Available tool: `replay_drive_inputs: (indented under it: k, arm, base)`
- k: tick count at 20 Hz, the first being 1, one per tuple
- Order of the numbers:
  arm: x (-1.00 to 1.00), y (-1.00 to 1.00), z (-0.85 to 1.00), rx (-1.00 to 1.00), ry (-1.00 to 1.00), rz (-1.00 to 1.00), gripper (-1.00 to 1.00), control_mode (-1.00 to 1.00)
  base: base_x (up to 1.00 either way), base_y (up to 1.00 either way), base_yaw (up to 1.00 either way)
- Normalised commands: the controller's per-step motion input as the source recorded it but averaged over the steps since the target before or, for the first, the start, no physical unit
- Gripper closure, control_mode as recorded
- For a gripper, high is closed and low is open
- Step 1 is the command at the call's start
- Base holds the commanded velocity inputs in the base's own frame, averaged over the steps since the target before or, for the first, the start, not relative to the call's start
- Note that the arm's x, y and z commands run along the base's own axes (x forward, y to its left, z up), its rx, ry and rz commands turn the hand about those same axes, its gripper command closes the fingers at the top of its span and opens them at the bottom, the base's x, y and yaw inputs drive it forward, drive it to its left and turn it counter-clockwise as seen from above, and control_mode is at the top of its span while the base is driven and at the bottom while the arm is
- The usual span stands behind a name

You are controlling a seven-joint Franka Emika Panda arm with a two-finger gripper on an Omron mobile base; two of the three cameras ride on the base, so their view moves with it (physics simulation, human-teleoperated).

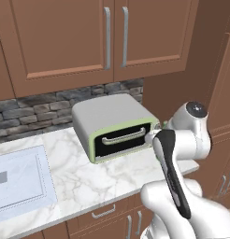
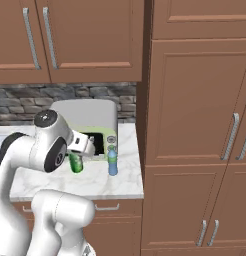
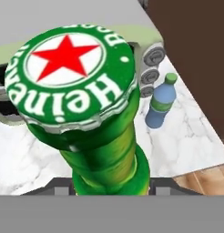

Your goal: Place the drinks on the dining counter in a tight cluster.

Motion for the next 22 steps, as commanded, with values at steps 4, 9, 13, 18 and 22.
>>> replay_drive_inputs:
  k: [4, 9, 13, 18, 22]
  arm:
    - [-0.44, 0.21, 0.91, -0.08, -0.01, 0.00, 1.00, -1.00]
    - [-0.56, 0.01, 0.36, 0.00, -0.10, 0.04, 1.00, -1.00]
    - [-0.24, -0.04, 0.30, 0.01, -0.10, 0.00, 1.00, -1.00]
    - [-0.02, -0.21, 0.24, 0.07, -0.06, 0.00, 1.00, -1.00]
    - [0.02, -0.35, 0.40, 0.06, 0.00, 0.00, 1.00, -1.00]
  base:
    - [0.00, 0.00, 0.00]
    - [0.00, 0.00, 0.00]
    - [0.00, 0.00, 0.00]
    - [0.00, 0.00, 0.00]
    - [0.00, 0.00, 0.00]
